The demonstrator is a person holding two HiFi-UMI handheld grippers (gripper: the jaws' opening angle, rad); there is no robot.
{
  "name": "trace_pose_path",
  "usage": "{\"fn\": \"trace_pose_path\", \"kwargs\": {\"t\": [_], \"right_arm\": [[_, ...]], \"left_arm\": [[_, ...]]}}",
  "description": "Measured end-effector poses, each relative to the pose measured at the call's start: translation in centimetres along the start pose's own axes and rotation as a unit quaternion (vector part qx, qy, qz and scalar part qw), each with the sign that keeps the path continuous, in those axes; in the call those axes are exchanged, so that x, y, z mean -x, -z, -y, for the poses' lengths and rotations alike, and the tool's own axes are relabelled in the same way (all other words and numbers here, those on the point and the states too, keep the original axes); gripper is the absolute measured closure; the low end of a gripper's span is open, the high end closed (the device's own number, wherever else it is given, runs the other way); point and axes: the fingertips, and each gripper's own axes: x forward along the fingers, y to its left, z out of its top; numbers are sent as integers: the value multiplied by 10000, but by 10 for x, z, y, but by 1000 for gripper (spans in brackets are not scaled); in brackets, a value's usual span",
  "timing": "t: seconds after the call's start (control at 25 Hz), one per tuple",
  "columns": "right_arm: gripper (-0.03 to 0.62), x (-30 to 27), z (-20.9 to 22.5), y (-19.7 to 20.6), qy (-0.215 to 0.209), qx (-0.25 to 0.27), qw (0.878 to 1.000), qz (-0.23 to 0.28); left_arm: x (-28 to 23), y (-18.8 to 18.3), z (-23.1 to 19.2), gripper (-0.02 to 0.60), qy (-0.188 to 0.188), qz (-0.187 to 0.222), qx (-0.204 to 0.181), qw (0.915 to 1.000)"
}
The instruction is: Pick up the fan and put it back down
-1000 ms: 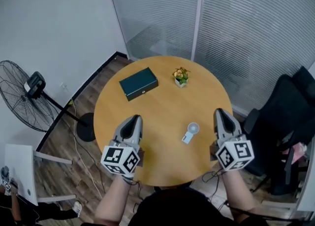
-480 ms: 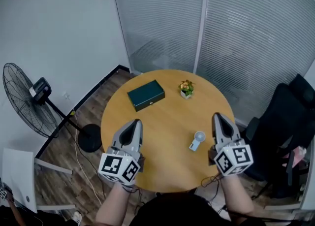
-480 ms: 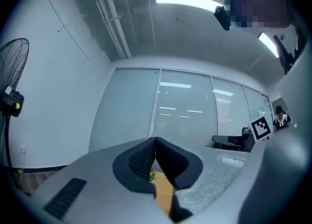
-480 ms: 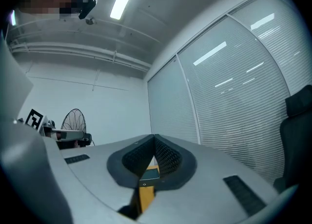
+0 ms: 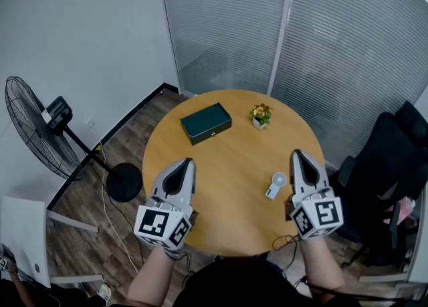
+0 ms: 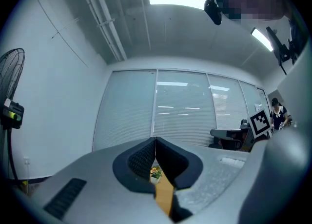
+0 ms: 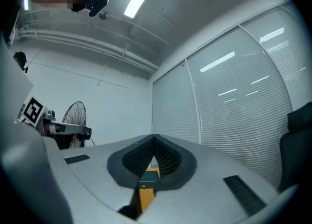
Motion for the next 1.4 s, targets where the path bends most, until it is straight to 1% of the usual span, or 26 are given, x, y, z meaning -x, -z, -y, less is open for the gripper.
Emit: {"fn": "trace_pose_path", "kwargs": {"t": [0.2, 0.48, 0.76, 1.04, 1.4], "right_arm": [[589, 0, -15, 0, 19, 178, 9998, -8], [589, -5, -25, -2, 38, 347, 9994, -35], [589, -8, -32, 1, -4, 361, 9993, -137], [589, -8, -41, 0, -120, 304, 9995, -2], [589, -10, -43, 1, -146, 236, 9996, 6]], "left_arm": [[6, -2, -11, 575, -22, 32, -117, 9999], [9, 1, -21, 575, 7, 53, -46, 10000], [12, 5, -28, 575, -30, 54, 54, 10000], [20, 6, -35, 575, -83, 68, 57, 9999], [25, 7, -39, 575, -158, 79, 79, 9998]]}}
